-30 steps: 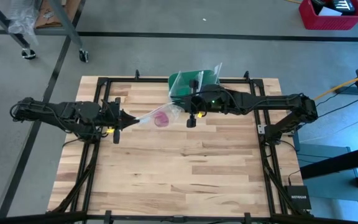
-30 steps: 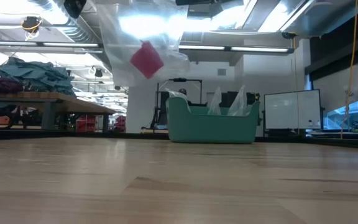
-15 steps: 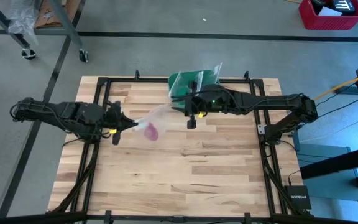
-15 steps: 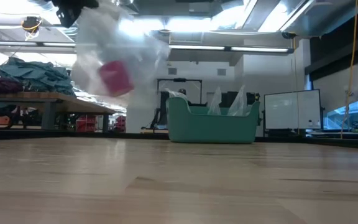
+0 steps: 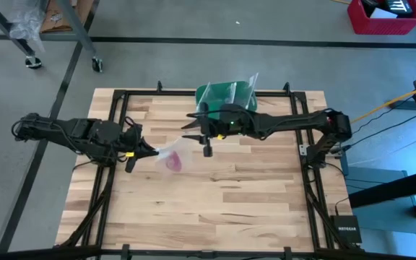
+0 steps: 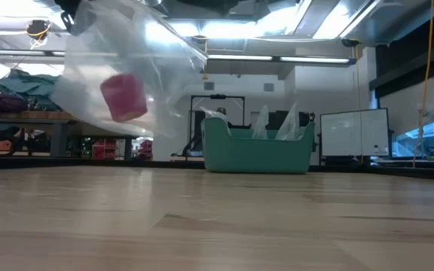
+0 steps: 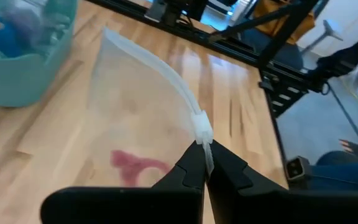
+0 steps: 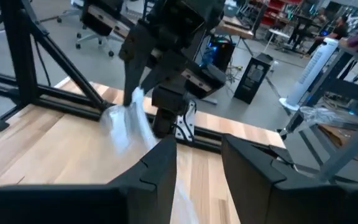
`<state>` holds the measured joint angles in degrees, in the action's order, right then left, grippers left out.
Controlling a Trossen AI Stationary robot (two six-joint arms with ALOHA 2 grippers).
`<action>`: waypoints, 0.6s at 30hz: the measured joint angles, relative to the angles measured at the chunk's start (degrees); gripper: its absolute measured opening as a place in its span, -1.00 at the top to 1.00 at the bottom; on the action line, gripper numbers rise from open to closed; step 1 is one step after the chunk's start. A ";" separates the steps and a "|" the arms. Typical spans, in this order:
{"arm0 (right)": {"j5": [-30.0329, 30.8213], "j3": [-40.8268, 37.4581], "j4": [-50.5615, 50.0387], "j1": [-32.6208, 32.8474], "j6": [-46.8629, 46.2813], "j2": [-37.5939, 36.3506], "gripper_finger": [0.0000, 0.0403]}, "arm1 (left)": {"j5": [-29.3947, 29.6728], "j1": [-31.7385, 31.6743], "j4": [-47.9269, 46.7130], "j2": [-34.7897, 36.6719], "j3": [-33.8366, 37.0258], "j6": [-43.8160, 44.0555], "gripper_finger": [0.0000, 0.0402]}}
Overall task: Roll bandage
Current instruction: Close the transparent zip bag
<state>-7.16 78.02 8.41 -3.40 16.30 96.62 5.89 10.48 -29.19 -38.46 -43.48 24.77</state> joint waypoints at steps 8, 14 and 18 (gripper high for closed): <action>-7.03 0.00 7.16 0.00 -4.40 4.22 0.35 | -0.78 0.00 0.09 -2.96 0.00 0.90 1.00; -7.51 0.00 7.98 0.04 -4.71 4.85 0.35 | -3.24 0.00 3.26 -7.79 0.00 0.78 1.00; -9.32 0.00 7.95 0.04 -4.73 4.85 0.35 | -4.40 0.00 6.47 -10.08 0.00 0.46 1.00</action>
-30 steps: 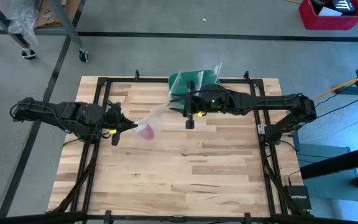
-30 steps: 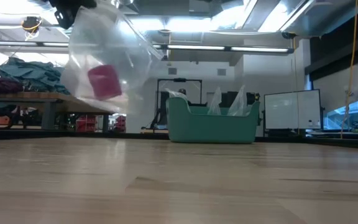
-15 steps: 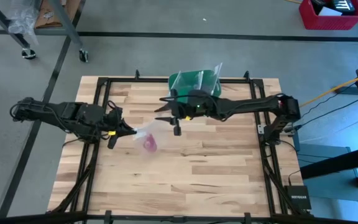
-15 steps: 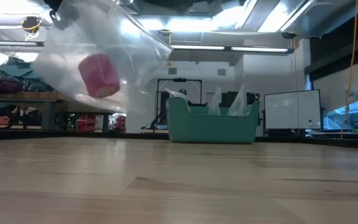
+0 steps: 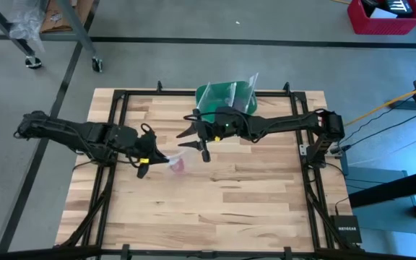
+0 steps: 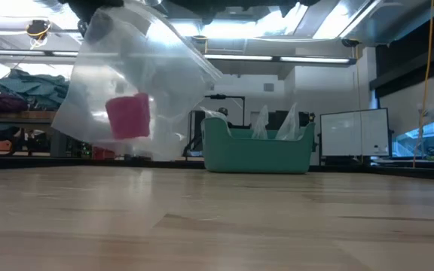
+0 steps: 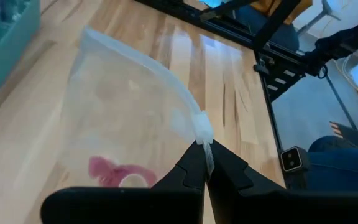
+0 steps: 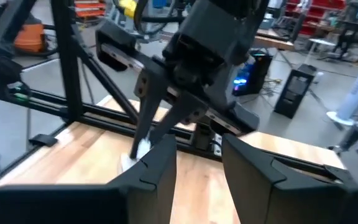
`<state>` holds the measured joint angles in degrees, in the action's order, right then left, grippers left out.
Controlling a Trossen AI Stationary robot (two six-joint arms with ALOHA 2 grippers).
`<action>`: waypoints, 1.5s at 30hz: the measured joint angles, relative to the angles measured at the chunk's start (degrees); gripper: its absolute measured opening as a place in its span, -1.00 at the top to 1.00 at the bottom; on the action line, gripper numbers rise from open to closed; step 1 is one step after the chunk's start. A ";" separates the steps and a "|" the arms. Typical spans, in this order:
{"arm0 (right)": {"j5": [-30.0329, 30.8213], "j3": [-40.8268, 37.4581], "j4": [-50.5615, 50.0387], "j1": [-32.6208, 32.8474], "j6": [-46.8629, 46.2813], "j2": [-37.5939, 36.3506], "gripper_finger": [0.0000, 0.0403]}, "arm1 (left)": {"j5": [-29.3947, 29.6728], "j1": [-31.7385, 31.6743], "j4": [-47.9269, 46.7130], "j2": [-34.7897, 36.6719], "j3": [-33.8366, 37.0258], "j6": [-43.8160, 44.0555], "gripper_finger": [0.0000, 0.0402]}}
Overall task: Roll bandage
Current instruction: Close the transparent zip bag
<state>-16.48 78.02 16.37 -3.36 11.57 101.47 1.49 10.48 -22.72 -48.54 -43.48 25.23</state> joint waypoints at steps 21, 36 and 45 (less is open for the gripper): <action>-4.01 0.00 -5.34 2.51 -0.84 -0.04 0.35 | -0.28 -0.15 3.10 -2.57 -1.62 -1.18 1.00; -4.10 0.00 -5.95 3.39 -0.78 -0.04 0.35 | -0.28 -0.13 2.12 -2.57 -1.62 0.10 1.00; -1.05 0.01 -5.88 3.21 -0.55 -0.04 0.35 | -0.44 -0.02 0.13 -2.57 -1.62 1.72 1.00</action>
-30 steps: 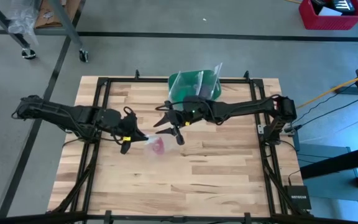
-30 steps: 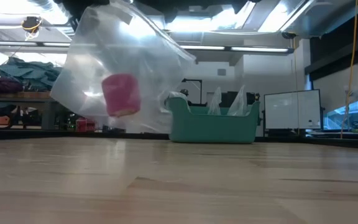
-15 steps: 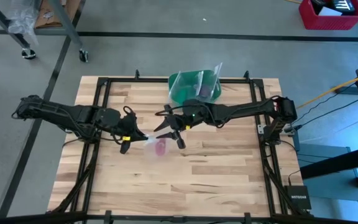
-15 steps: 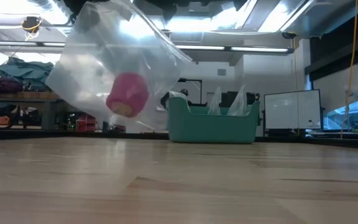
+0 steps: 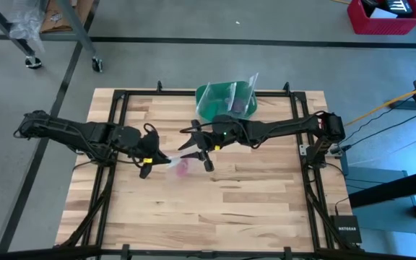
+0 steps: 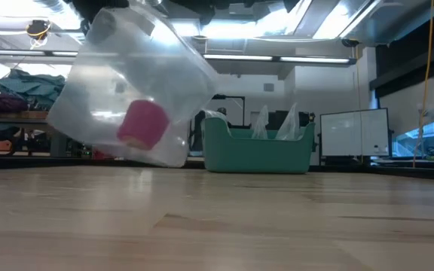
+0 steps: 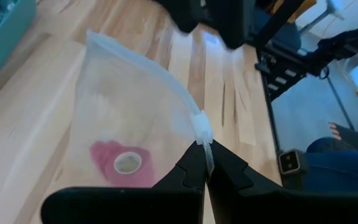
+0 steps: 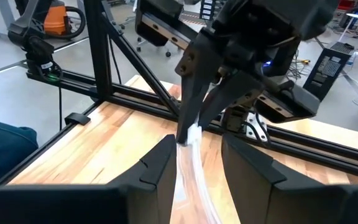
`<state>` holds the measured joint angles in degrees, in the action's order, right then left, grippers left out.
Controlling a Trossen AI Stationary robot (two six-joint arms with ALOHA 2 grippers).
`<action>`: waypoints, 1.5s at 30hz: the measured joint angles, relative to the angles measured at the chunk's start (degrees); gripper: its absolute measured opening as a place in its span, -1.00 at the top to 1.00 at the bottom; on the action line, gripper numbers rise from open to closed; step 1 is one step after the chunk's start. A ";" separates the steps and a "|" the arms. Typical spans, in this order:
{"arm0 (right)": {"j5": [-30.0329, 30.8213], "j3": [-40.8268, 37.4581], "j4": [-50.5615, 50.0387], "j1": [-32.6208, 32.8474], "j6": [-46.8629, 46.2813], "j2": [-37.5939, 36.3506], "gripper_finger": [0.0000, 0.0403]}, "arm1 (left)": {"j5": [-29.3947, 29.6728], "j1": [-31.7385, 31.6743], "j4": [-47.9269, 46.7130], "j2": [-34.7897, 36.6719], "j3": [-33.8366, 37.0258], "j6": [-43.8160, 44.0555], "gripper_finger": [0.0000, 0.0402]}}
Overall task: Roll bandage
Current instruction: Close the transparent zip bag
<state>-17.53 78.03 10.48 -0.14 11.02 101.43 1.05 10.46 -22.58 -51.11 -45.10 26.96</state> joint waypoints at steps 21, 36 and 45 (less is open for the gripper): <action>-5.04 0.05 2.97 -1.31 1.24 -0.02 0.35 | -0.01 -0.09 -1.32 0.00 0.00 -0.32 1.00; -5.05 0.05 3.03 -1.33 1.25 -0.02 0.35 | -0.01 -0.09 -1.23 0.00 0.00 -0.17 1.00; -5.06 0.05 3.02 -1.33 1.26 -0.02 0.35 | 0.01 -0.09 -1.23 0.00 0.00 -0.15 1.00</action>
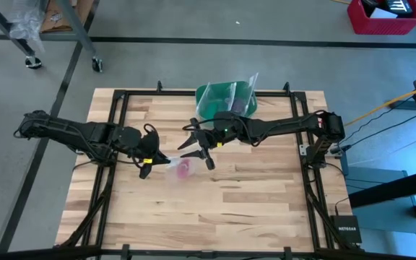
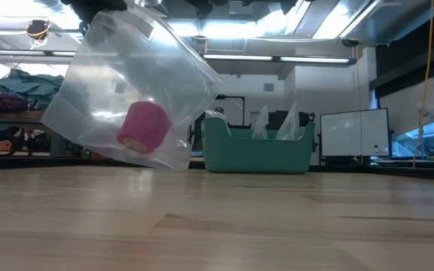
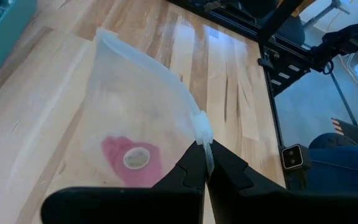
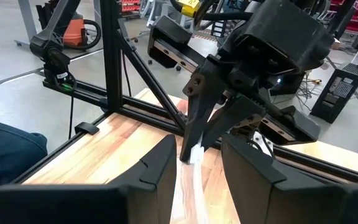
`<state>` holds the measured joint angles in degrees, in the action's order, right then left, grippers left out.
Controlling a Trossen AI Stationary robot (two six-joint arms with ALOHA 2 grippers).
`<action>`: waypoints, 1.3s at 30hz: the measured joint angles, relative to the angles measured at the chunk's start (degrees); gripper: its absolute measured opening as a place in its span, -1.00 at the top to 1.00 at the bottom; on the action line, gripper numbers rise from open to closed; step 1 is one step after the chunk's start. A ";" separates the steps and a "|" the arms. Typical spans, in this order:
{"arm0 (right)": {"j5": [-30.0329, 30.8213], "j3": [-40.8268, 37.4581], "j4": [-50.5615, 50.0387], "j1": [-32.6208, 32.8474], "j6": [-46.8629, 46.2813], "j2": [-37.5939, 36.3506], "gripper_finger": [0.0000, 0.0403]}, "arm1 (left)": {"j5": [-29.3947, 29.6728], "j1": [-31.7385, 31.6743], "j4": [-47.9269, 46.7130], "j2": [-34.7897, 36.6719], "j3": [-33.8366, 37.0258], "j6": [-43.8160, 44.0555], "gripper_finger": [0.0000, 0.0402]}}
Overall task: Roll bandage
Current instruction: Close the transparent zip bag
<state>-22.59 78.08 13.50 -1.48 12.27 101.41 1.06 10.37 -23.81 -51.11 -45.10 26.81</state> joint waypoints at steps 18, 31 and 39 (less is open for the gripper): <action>-0.02 0.00 0.00 0.02 -1.85 0.00 0.35 | 2.78 -0.02 3.72 -1.05 0.00 -2.80 1.00; 0.52 0.00 -1.14 1.15 -1.56 0.00 0.35 | 2.78 -0.02 9.89 -7.39 0.00 -2.74 1.00; 2.72 -0.02 -6.93 1.16 -1.51 0.00 0.35 | 2.78 -0.02 12.83 -7.76 0.00 -1.94 1.00</action>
<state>-19.87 78.06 6.57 -0.32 10.76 101.41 3.84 10.35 -10.99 -58.87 -45.10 24.87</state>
